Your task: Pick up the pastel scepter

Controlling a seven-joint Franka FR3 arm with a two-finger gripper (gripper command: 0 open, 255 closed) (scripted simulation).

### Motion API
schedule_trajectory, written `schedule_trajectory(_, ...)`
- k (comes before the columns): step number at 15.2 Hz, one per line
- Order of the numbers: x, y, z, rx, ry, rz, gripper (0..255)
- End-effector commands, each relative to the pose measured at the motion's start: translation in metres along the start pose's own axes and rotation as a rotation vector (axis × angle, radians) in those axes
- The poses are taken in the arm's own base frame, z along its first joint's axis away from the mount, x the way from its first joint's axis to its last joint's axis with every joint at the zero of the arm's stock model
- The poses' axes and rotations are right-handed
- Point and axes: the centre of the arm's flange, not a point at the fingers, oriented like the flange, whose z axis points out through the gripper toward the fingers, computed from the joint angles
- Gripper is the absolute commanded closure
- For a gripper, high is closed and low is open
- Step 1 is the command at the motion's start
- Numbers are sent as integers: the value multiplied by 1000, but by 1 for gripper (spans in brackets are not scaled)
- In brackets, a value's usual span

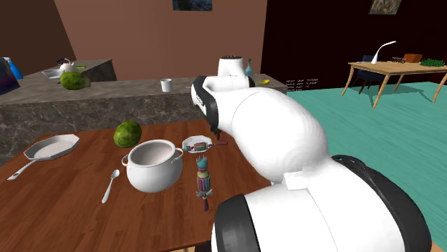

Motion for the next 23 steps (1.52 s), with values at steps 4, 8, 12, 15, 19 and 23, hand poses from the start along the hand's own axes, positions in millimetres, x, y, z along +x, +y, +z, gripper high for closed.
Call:
schedule_trajectory(4, 23, -50, 40, -9, -6, 188, 0)
schedule_trajectory(8, 49, -86, 71, -17, -11, 335, 0)
schedule_trajectory(12, 80, -116, 103, -26, -16, 481, 0)
schedule_trajectory(15, 106, -136, 127, -32, -19, 590, 0)
schedule_trajectory(19, 143, -158, 160, -40, -24, 736, 0)
schedule_trajectory(23, 183, -173, 193, -48, -29, 883, 0)
